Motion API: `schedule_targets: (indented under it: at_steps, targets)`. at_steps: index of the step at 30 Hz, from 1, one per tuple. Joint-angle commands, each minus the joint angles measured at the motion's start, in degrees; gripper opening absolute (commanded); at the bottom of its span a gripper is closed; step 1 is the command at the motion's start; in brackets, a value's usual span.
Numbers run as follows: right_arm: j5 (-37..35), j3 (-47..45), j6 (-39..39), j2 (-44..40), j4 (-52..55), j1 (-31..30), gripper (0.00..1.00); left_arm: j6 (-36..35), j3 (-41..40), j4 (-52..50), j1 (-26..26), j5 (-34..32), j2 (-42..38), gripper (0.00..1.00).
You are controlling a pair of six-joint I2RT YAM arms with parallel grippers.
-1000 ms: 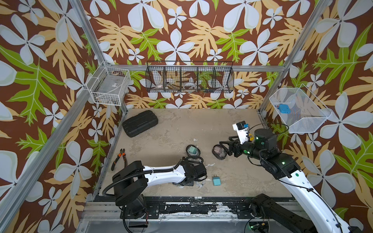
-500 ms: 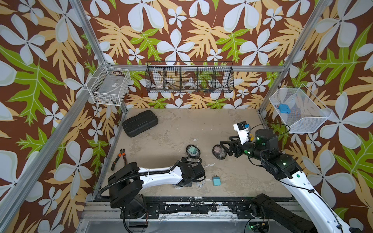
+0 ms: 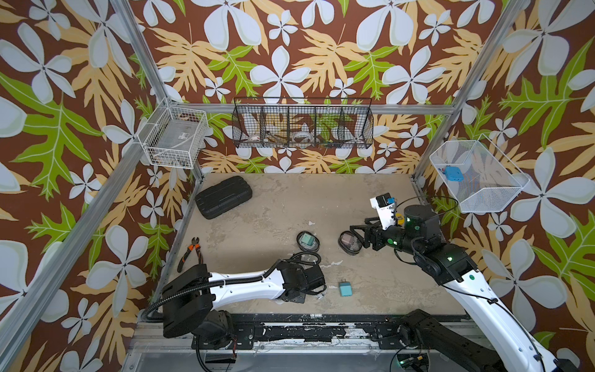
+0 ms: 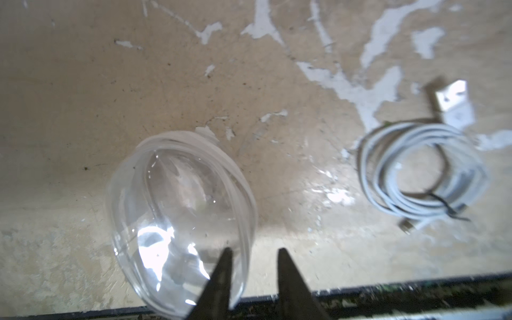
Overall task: Pack away charging kits
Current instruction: Pick up the storage bag at the center of the board.
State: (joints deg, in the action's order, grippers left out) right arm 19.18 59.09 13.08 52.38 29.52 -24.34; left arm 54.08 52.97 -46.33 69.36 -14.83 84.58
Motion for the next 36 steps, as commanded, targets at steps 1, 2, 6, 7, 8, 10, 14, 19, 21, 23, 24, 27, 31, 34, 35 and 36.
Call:
schedule_targets:
  at_steps: [1, 2, 6, 7, 8, 10, 14, 19, 21, 23, 24, 27, 31, 34, 35, 36]
  targets:
    - [0.68, -0.84, 1.13, -0.04, -1.94, -0.06, 0.74, -0.92, 1.62, -4.94, 2.27, -1.01, -0.36, 0.41]
    - [0.42, -1.19, 1.16, 0.04, -2.12, -0.05, 0.74, -0.52, 1.78, -5.95, 2.88, -1.34, -0.01, 0.47]
    - [-0.7, -1.65, 1.32, 0.52, -2.34, -0.01, 0.74, 0.31, 1.2, -6.89, 3.5, -3.84, 1.26, 0.65]
    - [-0.65, -1.61, 1.32, 0.55, -2.36, -0.01, 0.74, 0.32, 1.33, -6.85, 3.48, -4.93, 1.74, 0.65]
    - [-0.65, -1.44, 1.3, 0.7, -2.38, -0.01, 0.74, 0.15, 1.49, -7.01, 3.5, -6.09, 2.16, 0.65]
    - [-0.72, -1.26, 1.24, 0.95, -2.33, -0.01, 0.74, -0.41, 1.59, -7.49, 3.5, -8.17, 3.12, 0.66]
    - [-0.99, -1.08, 0.89, 1.65, -2.11, -0.01, 0.74, -3.11, 0.95, -6.27, 3.16, -8.32, 4.4, 0.65]
    - [-1.34, -1.34, 0.89, 1.93, -2.26, -0.01, 0.74, -5.4, -0.99, -6.24, 2.62, -7.93, 4.78, 0.63]
    - [-1.39, -1.35, 0.98, 2.12, -2.28, -0.01, 0.74, -6.44, -1.84, -6.19, 2.08, -8.15, 4.15, 0.62]
    - [-1.42, -1.34, 0.96, 2.36, -2.31, -0.02, 0.74, -7.92, -2.55, -5.44, 1.08, -7.92, 3.27, 0.6]
    - [-1.43, -1.34, 0.93, 2.47, -2.27, -0.01, 0.74, -8.71, -2.92, -4.83, 0.6, -7.61, 2.98, 0.6]
    - [-1.74, -1.35, 1.07, 2.63, -2.28, -0.02, 0.74, -10.49, -3.89, -3.94, -0.26, -7.67, 2.96, 0.58]
    - [-1.97, -1.35, 1.16, 2.96, -2.4, -0.07, 0.74, -12.6, -4.36, -2.58, -0.42, -7.81, 3.98, 0.57]
    - [-2.09, -1.32, 1.28, 3.23, -2.59, -0.01, 0.74, -13.14, -4.34, -1.92, -0.89, -7.38, 5.4, 0.52]
    - [-2.12, -1.35, 1.45, 3.17, -2.64, -0.01, 0.74, -13.13, -4.37, -1.98, -0.9, -7.42, 5.77, 0.48]
    - [-2.08, -1.35, 1.59, 3.23, -2.69, -0.01, 0.74, -13.17, -4.37, -1.87, -0.9, -7.2, 5.78, 0.46]
